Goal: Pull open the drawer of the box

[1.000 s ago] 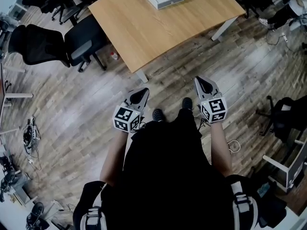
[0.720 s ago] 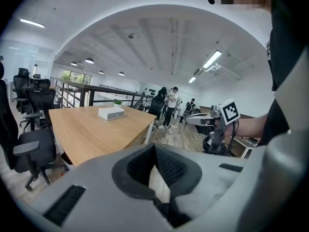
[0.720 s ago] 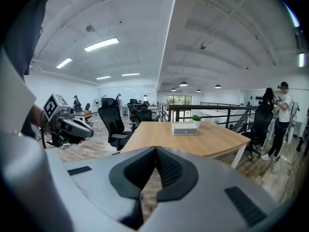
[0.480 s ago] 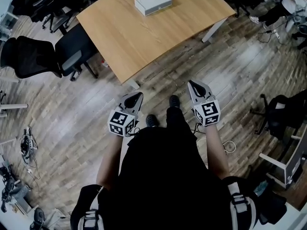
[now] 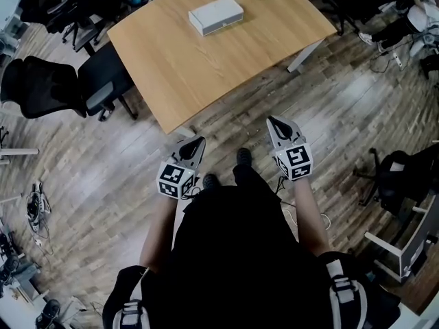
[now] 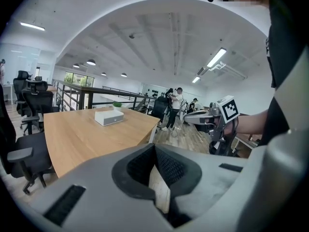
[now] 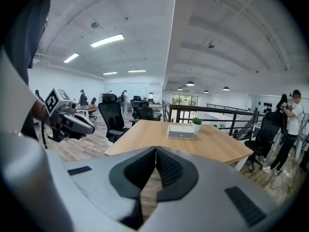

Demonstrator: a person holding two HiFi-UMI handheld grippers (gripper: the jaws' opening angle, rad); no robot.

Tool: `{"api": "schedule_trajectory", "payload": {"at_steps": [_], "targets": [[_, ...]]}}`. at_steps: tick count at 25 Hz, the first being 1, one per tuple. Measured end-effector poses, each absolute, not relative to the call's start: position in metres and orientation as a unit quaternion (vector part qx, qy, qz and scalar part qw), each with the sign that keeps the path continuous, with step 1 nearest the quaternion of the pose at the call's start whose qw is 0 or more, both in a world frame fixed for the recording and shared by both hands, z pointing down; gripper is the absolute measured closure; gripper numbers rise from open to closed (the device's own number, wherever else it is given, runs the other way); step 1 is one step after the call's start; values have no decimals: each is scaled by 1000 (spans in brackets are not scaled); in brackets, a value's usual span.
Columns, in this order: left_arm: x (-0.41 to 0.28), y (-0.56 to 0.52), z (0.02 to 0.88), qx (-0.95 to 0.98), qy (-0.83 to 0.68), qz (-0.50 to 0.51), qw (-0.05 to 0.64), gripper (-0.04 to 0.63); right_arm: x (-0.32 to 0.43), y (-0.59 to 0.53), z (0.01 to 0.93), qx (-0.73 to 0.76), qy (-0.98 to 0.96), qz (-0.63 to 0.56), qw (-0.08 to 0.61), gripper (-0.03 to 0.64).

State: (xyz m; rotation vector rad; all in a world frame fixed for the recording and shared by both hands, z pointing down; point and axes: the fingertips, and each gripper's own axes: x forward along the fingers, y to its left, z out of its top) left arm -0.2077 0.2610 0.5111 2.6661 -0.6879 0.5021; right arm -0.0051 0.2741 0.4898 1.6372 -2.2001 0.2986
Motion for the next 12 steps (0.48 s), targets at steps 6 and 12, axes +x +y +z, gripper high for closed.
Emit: {"api": "schedule_trajectory", "payload": {"at_steps": [6,12], "targets": [[-176,242,510,936,-255,170,174,574,24,248,492,574,-788,106,195,592],[-152,230,513,931,-270,174,173,574,45,229,498,560,-798,108,193,592]]}}
